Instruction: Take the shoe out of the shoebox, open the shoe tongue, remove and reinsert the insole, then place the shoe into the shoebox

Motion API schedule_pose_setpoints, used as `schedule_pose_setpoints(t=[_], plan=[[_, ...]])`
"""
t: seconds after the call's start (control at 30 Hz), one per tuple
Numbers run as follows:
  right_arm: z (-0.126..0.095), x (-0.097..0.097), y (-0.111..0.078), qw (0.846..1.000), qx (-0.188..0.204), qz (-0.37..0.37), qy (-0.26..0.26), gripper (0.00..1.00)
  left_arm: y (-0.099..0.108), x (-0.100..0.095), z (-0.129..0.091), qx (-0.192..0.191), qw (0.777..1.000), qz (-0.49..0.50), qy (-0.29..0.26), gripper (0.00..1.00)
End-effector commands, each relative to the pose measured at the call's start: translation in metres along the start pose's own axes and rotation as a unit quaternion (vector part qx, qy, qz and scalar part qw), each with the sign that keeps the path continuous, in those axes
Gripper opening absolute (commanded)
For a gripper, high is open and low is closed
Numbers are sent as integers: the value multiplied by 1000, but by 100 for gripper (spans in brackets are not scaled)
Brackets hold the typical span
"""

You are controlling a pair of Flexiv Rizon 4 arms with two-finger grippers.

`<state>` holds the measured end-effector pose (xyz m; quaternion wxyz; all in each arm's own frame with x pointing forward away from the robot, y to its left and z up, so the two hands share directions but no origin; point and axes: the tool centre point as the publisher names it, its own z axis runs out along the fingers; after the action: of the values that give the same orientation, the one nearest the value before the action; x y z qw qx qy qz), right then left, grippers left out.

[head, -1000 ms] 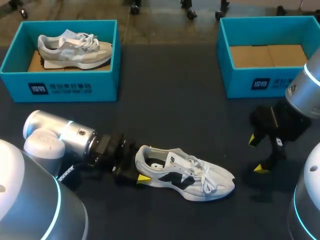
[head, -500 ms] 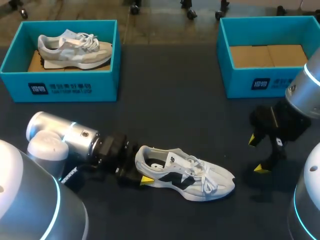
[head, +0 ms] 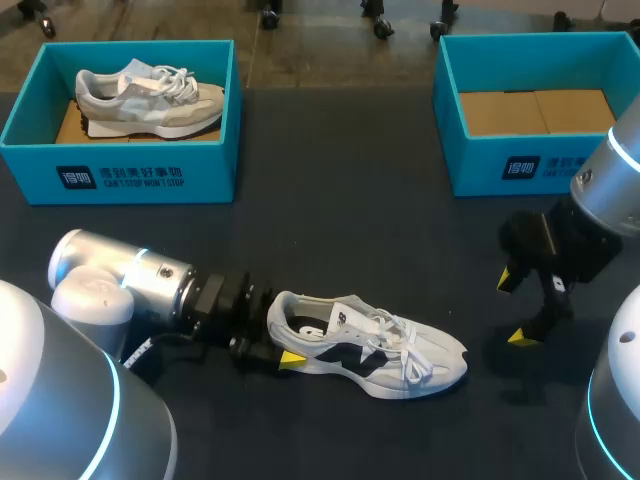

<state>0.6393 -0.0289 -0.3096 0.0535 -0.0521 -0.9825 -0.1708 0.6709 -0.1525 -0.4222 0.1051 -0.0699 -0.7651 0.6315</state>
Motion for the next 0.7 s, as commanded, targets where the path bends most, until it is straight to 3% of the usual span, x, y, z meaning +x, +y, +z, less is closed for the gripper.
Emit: schedule_pose_setpoints(t=[0.03,0.7], plan=[[0,1,0,1000,1,0,-1,100,2,10,-11,11,999,-7,-35,0],[0,1,0,1000,1,0,-1,100,2,5,-24,1,996,-26,-82,0]])
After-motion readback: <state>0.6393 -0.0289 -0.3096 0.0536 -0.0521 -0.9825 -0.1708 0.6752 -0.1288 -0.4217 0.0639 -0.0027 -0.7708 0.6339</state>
